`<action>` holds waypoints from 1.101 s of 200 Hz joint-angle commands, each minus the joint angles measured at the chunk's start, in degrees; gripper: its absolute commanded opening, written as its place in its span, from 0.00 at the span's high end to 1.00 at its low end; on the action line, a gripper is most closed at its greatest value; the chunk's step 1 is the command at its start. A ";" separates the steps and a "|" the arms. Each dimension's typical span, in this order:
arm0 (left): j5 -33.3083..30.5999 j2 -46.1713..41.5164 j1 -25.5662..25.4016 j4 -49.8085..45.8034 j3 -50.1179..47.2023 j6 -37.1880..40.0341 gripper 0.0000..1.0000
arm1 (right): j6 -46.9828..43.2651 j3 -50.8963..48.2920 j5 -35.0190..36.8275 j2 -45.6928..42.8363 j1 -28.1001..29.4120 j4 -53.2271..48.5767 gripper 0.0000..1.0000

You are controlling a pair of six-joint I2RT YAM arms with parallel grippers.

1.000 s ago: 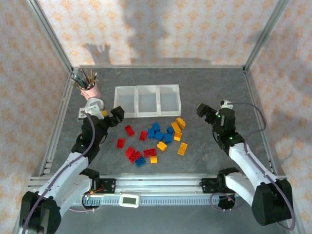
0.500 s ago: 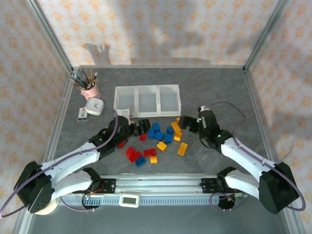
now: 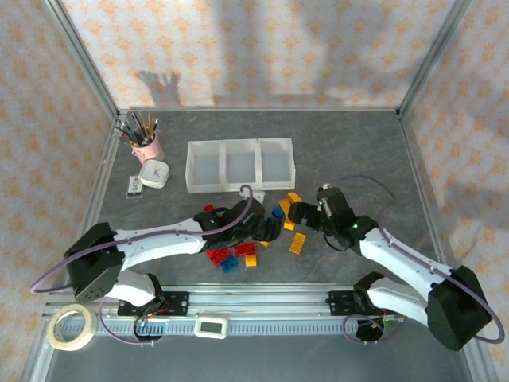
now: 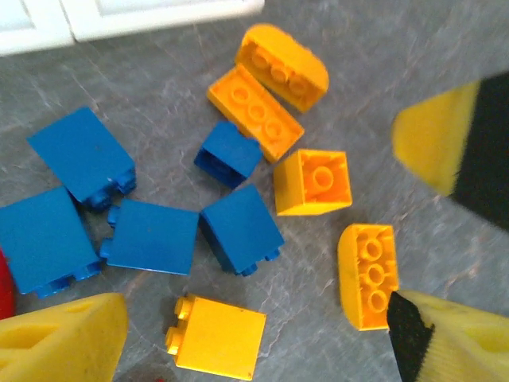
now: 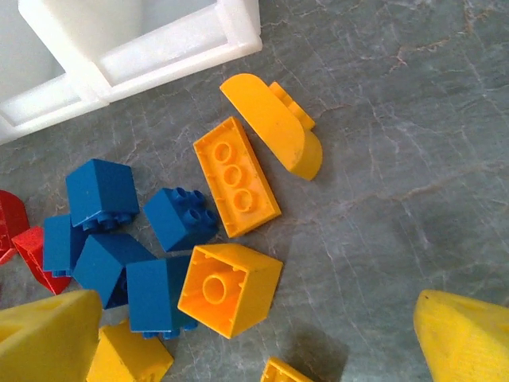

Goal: Sort the legos into containers by color
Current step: Pick up the lego from the middle-left of the table.

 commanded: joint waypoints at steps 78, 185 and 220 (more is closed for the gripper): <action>-0.99 11.07 -1.19 -6.59 5.59 4.67 0.21 | 1.50 -1.13 3.86 -4.23 0.34 -5.24 0.00; -0.39 16.16 -1.52 -6.60 6.87 6.65 0.45 | 1.67 -1.85 4.02 -4.16 0.33 -4.51 0.00; 0.71 15.65 -1.51 -5.35 6.23 7.19 0.58 | 1.47 -1.22 4.30 -4.15 0.33 -4.57 0.00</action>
